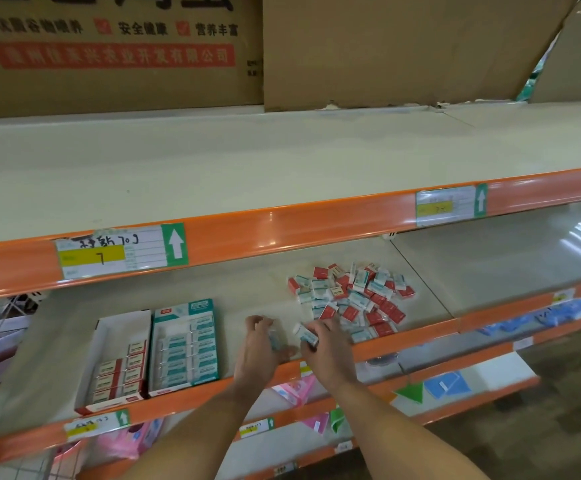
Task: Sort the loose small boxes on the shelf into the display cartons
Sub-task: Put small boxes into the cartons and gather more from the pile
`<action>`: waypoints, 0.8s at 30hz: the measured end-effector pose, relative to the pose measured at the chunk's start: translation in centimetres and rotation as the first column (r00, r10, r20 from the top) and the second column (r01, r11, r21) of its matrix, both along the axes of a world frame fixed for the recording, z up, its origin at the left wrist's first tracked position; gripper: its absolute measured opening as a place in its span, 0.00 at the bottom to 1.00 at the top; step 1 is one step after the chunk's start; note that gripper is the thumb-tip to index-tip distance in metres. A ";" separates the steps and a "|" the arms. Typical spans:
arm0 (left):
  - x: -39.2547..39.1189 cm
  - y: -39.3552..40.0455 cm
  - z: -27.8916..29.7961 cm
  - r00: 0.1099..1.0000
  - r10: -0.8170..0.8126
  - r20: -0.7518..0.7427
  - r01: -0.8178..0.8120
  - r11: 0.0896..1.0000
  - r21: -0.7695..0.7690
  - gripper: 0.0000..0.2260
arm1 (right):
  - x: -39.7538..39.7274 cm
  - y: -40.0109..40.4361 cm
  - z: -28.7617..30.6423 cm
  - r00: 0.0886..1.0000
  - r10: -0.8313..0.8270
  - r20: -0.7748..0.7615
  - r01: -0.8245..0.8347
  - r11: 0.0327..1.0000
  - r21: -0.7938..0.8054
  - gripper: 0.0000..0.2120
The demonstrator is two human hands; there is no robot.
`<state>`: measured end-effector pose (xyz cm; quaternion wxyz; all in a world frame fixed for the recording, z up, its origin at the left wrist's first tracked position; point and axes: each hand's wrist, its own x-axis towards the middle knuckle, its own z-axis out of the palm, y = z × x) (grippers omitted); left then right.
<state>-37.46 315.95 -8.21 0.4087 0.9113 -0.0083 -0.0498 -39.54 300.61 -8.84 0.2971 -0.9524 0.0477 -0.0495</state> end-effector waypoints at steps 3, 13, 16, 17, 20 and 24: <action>0.4 0.8 0.3 0.998 -0.053 -0.042 0.054 0.998 0.029 0.36 | 0.1 0.2 -0.1 1.000 0.011 -0.019 -0.012 0.998 -0.057 0.17; 0.9 2.6 0.9 0.973 -0.230 -0.009 0.215 0.898 0.384 0.31 | 0.1 1.1 0.1 0.998 -0.052 -0.023 0.052 0.999 0.001 0.26; 1.0 3.0 0.8 0.973 -0.229 -0.032 0.220 0.875 0.431 0.26 | 0.3 1.0 0.2 0.999 -0.052 0.004 0.052 0.999 -0.009 0.24; 1.1 3.1 0.8 0.970 -0.240 -0.043 0.235 0.871 0.433 0.24 | 0.3 0.9 0.3 0.998 -0.060 0.006 0.060 0.998 -0.020 0.23; 1.1 3.3 0.5 0.968 -0.245 -0.045 0.242 0.880 0.409 0.23 | 0.4 0.8 0.3 0.998 -0.067 0.004 0.067 0.994 -0.089 0.16; 1.3 3.5 0.4 0.958 -0.286 -0.019 0.270 0.879 0.392 0.20 | 0.5 1.0 0.1 0.998 -0.056 0.000 0.056 0.991 -0.120 0.14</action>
